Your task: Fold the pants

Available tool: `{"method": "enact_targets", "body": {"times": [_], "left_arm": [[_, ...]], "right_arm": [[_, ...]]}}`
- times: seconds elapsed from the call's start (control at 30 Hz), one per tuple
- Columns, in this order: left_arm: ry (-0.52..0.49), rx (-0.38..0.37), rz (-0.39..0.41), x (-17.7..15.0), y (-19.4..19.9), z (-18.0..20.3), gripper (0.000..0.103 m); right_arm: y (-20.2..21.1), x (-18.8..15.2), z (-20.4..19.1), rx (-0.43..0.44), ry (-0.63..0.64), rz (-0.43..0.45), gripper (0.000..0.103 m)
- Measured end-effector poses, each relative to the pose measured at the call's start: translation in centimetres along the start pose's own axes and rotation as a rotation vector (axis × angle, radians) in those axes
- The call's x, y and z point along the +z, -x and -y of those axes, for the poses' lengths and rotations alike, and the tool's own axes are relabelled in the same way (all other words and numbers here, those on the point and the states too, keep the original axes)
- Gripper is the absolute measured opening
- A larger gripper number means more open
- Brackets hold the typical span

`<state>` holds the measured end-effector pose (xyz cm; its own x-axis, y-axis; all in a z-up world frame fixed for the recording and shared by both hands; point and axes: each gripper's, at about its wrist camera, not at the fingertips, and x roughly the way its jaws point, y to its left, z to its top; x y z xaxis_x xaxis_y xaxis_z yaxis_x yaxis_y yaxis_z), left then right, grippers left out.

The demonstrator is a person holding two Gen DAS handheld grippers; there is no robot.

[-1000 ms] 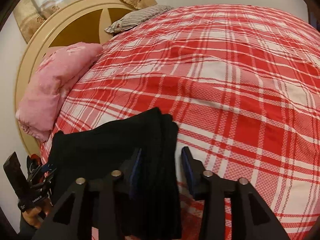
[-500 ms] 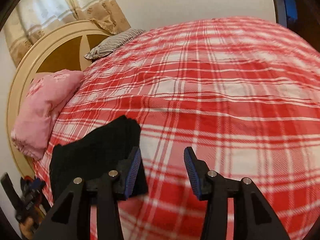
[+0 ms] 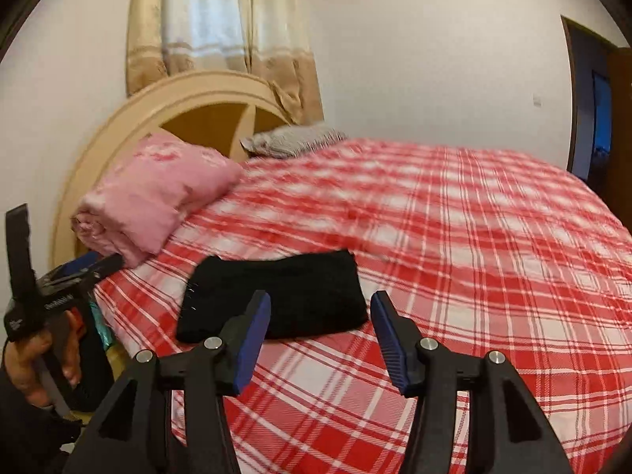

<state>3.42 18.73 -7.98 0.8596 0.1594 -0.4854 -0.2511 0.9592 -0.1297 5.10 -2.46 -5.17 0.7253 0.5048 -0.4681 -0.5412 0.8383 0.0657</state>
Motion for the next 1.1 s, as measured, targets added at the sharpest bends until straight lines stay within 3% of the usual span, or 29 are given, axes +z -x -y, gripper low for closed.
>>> {"method": "enact_targets", "body": {"times": [0.23, 0.47, 1.1], "left_arm": [[-0.031, -0.045, 0.059, 0.8, 2.7, 1.7, 0.103], [-0.052, -0.036, 0.087, 0.8, 3.6, 2.3, 0.103], [-0.078, -0.039, 0.065, 0.3, 3.1, 2.9, 0.103]], "right_arm": [[1.4, 0.0, -0.9, 0.011, 0.029, 0.033, 0.056], [1.3, 0.0, -0.8, 0.016, 0.026, 0.028, 0.056], [1.1, -0.4, -0.7, 0.033, 0.026, 0.021, 0.057]]}}
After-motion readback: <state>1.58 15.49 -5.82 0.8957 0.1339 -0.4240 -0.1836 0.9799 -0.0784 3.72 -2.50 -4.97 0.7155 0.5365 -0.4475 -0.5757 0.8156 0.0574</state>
